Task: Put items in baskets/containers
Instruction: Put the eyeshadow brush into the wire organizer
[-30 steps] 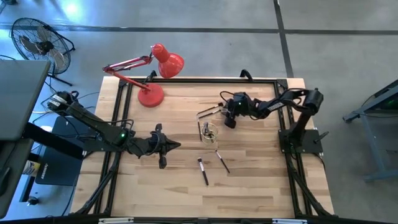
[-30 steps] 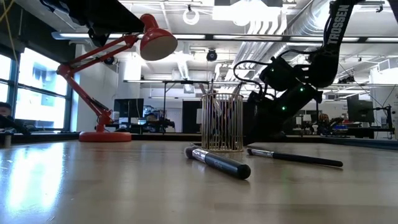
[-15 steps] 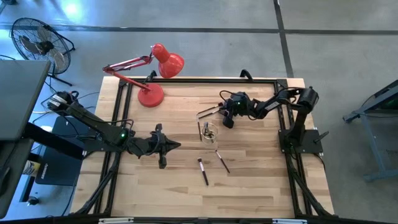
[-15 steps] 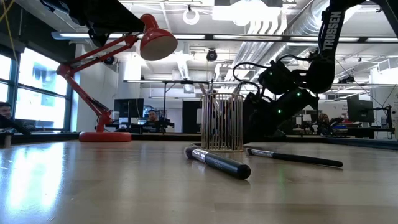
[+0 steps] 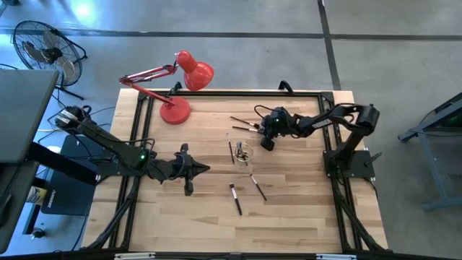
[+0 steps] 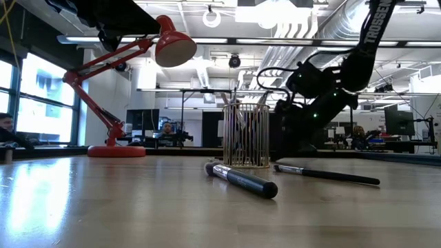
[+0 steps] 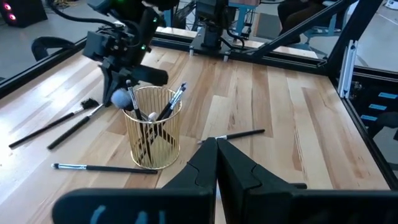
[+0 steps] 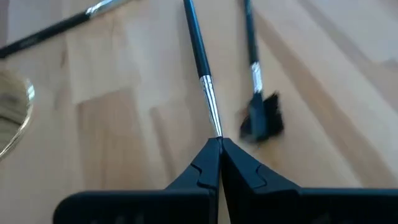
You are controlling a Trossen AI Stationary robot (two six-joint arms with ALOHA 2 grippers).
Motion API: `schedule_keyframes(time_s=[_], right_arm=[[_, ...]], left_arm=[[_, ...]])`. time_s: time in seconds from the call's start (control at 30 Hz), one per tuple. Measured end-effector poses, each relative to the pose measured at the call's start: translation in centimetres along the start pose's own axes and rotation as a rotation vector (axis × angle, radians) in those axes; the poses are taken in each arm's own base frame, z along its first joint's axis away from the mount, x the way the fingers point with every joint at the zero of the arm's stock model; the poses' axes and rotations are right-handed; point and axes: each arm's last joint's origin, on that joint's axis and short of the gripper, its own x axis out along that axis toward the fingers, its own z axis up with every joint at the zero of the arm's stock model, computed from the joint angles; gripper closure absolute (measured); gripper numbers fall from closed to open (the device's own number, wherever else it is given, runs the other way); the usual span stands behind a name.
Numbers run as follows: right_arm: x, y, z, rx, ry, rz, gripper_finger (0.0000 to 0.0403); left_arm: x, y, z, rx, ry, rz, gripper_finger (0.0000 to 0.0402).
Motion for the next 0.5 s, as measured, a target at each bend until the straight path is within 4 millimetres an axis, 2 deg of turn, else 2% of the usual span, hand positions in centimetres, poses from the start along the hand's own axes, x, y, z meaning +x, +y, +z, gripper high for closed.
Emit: schedule_keyframes(time_s=[0.13, 0.23, 0.37, 0.5], right_arm=[[-1.5, 1.5, 0.4, -0.013, 0.021, -0.002, 0.0401], [-3.4, 2.8, 0.7, -0.031, 0.029, -0.018, 0.0402], [-6.9, 4.5, 1.8, -0.046, -0.026, -0.077, 0.0402], [-10.2, 6.1, 1.7, -0.032, -0.057, -0.097, 0.0403]], left_arm=[[0.0, 0.0, 0.1, -0.003, -0.005, -0.001, 0.0401], [0.0, 0.0, 0.1, -0.008, -0.011, -0.004, 0.0401], [0.0, -0.1, 0.1, -0.010, -0.012, -0.005, 0.0401], [0.0, -0.1, 0.1, -0.011, -0.002, -0.035, 0.0401]])
